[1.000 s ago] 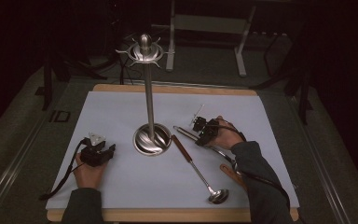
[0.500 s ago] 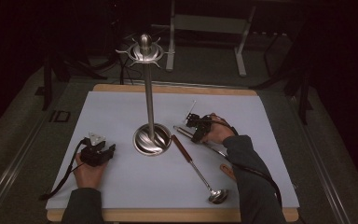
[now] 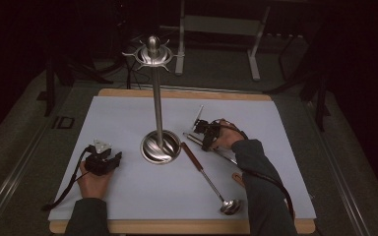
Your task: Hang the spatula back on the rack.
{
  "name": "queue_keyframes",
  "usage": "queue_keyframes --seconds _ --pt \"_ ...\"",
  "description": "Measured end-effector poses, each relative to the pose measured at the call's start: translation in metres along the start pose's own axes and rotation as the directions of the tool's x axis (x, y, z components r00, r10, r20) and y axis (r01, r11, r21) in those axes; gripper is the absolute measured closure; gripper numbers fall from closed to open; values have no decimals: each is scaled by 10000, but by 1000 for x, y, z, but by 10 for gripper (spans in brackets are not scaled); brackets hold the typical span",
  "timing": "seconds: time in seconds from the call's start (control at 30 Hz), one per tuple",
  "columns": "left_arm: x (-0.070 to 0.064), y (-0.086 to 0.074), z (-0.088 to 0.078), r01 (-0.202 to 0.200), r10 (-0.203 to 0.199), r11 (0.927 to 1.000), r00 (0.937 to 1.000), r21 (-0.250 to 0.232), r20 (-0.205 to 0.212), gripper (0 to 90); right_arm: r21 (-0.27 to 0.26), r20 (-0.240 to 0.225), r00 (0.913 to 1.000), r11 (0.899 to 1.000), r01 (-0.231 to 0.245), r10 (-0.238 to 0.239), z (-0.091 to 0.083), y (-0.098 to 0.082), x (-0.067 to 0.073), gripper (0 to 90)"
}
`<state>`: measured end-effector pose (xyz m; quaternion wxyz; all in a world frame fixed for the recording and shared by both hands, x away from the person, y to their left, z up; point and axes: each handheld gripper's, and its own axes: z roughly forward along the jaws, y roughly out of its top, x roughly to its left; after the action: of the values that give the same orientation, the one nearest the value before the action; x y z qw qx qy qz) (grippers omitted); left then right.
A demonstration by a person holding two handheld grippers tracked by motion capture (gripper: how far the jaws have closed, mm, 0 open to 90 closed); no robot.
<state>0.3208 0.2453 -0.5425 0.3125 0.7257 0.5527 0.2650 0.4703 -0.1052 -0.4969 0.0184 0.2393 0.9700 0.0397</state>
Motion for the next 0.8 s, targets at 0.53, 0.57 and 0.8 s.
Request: queue_keyframes --seconds 0.53,0.57,0.8 --pt "0 0 0 2 -2 10000 10000 2 -18 544 -523 -15 10000 9986 66 -67 -10 -7 2 684" --pt "0 0 0 2 -2 10000 10000 5 -16 544 -569 -5 10000 9984 55 -56 -12 -7 2 684" --pt "0 0 0 12 -12 10000 10000 5 -27 539 -947 201 9998 9954 115 -96 -29 -11 1 684"
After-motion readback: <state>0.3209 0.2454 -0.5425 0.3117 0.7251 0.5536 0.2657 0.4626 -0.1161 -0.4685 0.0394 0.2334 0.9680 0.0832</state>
